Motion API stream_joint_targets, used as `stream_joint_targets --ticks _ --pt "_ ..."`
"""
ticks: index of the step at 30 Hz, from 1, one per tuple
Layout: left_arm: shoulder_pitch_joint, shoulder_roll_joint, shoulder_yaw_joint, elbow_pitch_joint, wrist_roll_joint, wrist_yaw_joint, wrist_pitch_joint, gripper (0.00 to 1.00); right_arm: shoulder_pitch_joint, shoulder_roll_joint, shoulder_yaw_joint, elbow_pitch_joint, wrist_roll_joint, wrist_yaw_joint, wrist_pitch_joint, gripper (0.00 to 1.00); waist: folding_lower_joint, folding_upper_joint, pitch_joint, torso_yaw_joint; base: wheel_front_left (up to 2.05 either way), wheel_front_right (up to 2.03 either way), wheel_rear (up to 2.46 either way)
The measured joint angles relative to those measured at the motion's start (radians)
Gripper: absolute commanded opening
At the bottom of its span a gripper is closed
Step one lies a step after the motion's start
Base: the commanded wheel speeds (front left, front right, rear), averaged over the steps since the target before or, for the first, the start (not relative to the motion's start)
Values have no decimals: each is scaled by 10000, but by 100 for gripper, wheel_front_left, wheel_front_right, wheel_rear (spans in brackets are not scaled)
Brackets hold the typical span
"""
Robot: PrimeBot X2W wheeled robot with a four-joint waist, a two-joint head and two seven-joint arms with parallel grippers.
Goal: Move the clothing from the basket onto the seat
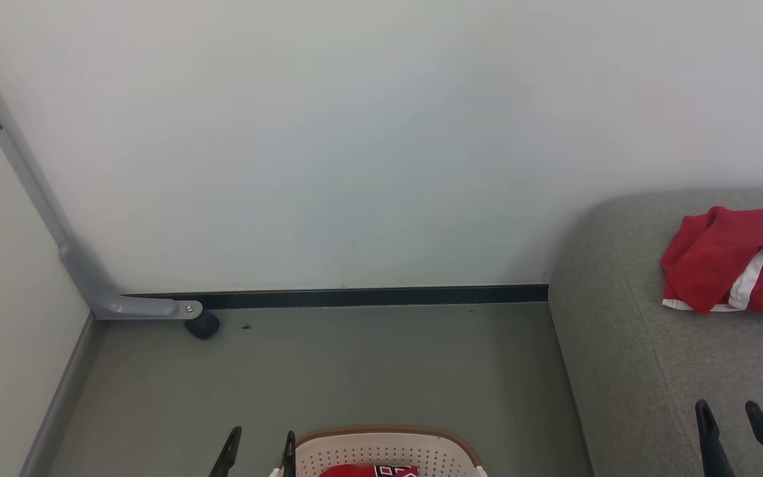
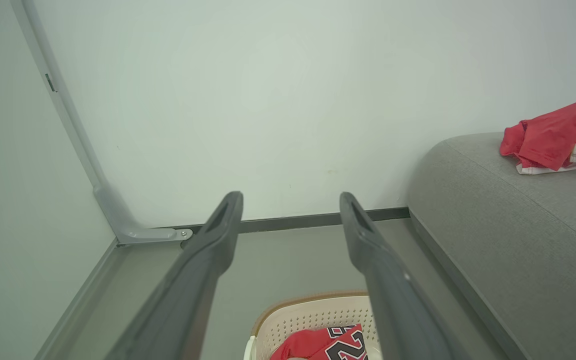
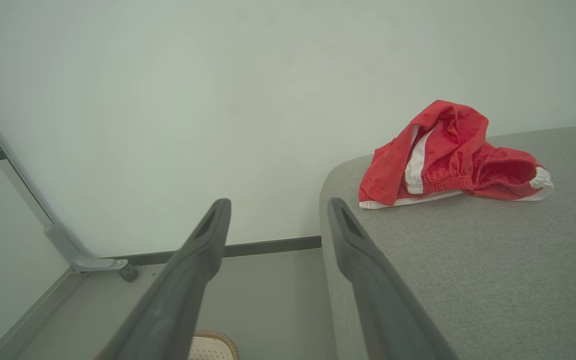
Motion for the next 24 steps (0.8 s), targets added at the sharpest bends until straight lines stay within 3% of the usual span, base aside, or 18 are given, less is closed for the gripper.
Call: stream_joint_targets --ticks 24 --pt "157 2 198 -148 19 0 163 100 1104 -59 -286 -685 -888 -105 0 100 0 0 25 122 0 0 0"
